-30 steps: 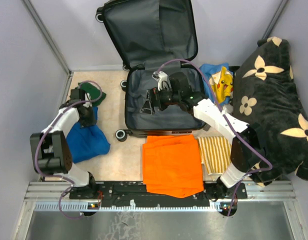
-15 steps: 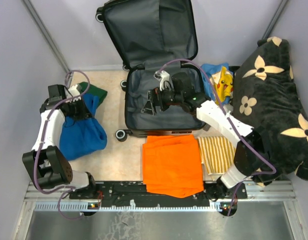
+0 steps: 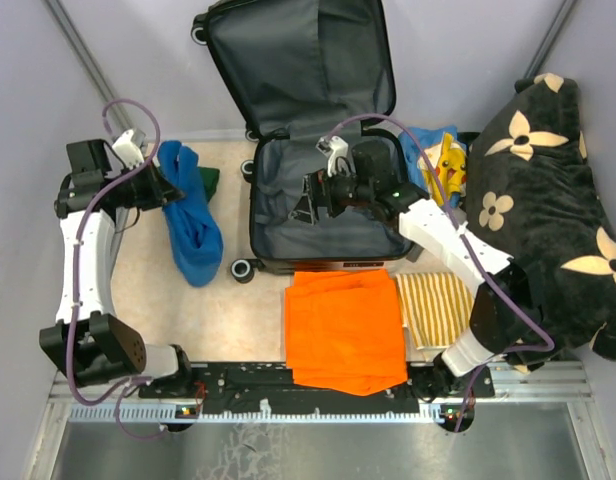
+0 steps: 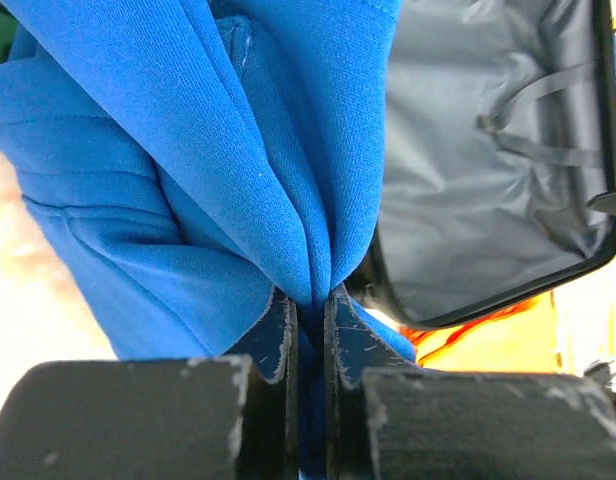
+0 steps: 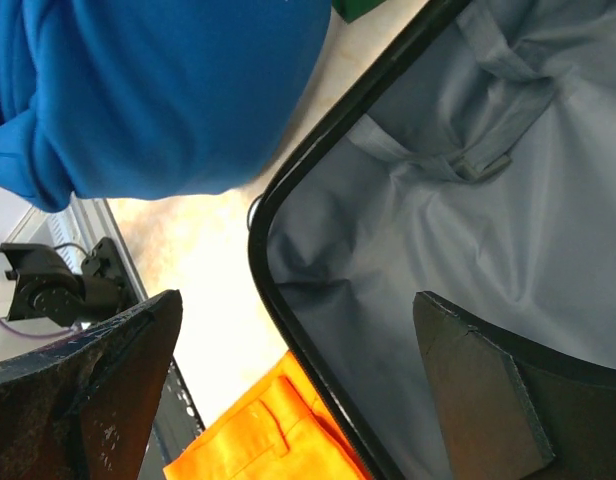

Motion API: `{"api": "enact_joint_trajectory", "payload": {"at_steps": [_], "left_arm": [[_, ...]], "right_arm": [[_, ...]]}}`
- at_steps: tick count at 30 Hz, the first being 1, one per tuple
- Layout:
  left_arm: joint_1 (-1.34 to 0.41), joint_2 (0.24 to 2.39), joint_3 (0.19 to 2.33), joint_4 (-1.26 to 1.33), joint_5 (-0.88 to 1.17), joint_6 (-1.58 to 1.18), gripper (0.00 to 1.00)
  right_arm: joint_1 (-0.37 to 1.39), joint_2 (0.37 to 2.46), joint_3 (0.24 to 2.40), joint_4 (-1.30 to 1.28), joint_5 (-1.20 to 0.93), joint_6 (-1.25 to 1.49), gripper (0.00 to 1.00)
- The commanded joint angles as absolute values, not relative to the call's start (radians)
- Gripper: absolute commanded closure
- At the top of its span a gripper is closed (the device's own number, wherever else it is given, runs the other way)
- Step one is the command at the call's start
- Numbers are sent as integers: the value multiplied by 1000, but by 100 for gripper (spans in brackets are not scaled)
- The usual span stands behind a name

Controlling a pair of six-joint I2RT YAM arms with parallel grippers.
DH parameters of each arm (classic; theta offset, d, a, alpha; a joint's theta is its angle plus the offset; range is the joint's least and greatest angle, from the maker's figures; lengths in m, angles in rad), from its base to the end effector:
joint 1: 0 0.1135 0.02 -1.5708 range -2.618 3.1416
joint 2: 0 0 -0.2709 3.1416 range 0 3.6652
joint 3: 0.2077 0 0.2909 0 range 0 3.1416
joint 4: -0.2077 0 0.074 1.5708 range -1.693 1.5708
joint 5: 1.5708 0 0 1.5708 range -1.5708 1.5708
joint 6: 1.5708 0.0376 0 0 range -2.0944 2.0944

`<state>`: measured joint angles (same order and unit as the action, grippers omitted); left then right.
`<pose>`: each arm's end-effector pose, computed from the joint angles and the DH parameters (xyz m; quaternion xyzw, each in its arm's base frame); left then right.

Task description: Pack the luggage

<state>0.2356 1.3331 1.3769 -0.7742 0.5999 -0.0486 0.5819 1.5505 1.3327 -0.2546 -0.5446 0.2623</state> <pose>0.3124 0.0532 0.3791 -0.0042 0.8805 -0.2322 0.4132 0.3234 0.2361 0.3331 -0.2693 0.7887 0.4152 0.3647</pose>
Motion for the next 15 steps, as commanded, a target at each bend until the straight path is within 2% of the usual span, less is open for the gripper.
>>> {"api": "enact_joint_trajectory", "payload": {"at_steps": [1, 15], "left_arm": [[210, 1357, 1503, -675, 736, -146, 100], [8, 1560, 1726, -499, 782, -381, 100]], "right_arm": [[530, 1484, 1344, -227, -561, 268, 1], [366, 1474, 1341, -281, -578, 257, 1]]}}
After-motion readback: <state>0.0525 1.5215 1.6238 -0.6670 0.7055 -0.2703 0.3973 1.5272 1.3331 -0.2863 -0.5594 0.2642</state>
